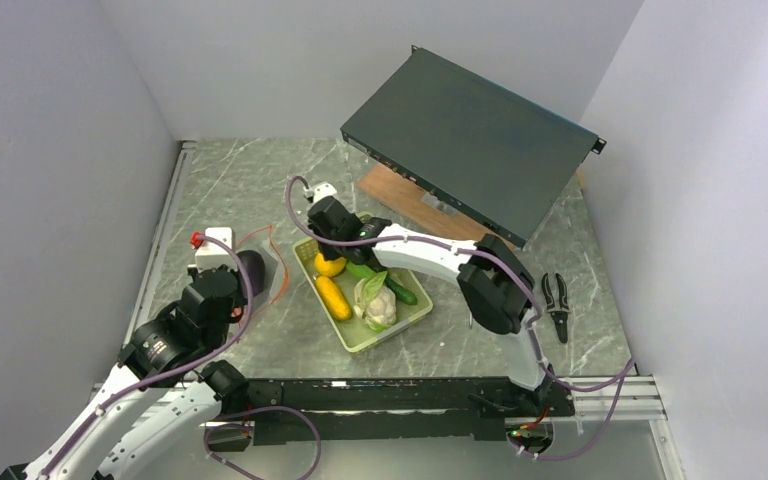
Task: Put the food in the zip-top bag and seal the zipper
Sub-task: Pick up the fake fruit from the bin, then place the fake fruit in the zipper food storage bag.
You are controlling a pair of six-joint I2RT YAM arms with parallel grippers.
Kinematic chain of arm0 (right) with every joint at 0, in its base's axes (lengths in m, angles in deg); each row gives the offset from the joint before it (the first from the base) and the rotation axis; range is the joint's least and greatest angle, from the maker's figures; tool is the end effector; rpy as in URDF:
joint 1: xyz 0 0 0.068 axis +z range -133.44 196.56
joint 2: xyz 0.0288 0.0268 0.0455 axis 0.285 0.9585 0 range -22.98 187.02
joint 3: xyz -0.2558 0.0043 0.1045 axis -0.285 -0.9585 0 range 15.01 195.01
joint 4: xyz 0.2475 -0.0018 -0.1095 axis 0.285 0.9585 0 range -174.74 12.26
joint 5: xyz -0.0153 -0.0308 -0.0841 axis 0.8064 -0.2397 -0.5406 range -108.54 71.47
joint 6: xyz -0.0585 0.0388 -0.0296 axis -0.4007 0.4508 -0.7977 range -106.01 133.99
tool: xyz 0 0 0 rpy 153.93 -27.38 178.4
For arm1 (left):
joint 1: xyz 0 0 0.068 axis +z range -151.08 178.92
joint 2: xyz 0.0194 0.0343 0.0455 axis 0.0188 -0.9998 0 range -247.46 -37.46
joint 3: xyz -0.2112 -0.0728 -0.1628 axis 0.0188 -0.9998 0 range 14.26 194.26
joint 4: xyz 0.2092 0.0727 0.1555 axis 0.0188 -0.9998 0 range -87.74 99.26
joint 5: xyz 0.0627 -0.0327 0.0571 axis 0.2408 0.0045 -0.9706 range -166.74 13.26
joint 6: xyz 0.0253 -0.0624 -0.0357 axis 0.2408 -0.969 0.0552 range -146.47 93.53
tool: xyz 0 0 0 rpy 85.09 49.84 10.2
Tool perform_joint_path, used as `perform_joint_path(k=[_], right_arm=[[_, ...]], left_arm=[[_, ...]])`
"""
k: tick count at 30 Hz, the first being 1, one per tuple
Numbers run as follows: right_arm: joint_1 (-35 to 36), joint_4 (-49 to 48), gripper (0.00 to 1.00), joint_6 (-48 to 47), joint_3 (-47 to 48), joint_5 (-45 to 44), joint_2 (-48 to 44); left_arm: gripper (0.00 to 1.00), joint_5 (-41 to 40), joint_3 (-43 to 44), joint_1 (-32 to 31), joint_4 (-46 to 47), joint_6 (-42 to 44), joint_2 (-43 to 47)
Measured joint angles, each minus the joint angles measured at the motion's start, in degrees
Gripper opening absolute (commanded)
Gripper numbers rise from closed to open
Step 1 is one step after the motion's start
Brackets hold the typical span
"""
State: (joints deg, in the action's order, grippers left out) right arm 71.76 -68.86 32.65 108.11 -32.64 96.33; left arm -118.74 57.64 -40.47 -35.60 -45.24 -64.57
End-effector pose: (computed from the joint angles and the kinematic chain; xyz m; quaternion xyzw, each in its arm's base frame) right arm 0.3025 0.4077 0.1968 -0.2370 0.8768 0.1525 0.3896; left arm 0.1176 -0.0406 0.3061 -0.0363 0.8225 0.0376 0.5663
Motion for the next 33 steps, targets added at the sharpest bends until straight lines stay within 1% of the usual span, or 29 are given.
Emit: perform_joint_path(k=[1,4,11,13,17,20,23,29,33], right_arm=[[0.0,0.22,0.0,-0.11,-1.49,0.02,-1.42],[0.0,0.83,0.0,-0.26,-4.66,0.0,-5.97],[0.0,0.66,0.0,0.83,-11.34,0.9,-20.98],[0.0,0.0,0.0,2.23,-13.07,2.54,-24.44],[0.11,-3.76,0.0,6.86,-17.86,8.61,-30.12],[1.05,-6.84,0.0,10.54,-18.93,12.92,-31.47],[3.72,-9.22,0.0,13.14,-18.53,14.62,-31.47],[8.72,-12.46,0.0,17.7,-15.04,13.86,-31.1],[9.46,-16.02,0.0,21.84,-13.97,10.93,-30.25]], left_arm=[[0.0,-0.13,0.0,0.0,-0.04,-0.04,-0.11],[0.0,-0.46,0.0,0.0,-0.17,-0.26,-0.11],[0.0,-1.6,0.0,0.22,-0.2,-0.42,0.04],[0.0,-1.68,0.0,0.42,-0.22,-0.42,0.02],[0.0,-1.95,0.0,0.63,-0.28,-0.46,0.02],[0.0,-2.05,0.0,0.7,-0.39,-0.48,0.02],[0.0,-2.08,0.0,0.7,-0.37,-0.48,0.28],[0.0,-2.03,0.0,0.7,-0.35,-0.46,1.22],[0.0,-2.01,0.0,0.7,-0.35,-0.46,1.22]])
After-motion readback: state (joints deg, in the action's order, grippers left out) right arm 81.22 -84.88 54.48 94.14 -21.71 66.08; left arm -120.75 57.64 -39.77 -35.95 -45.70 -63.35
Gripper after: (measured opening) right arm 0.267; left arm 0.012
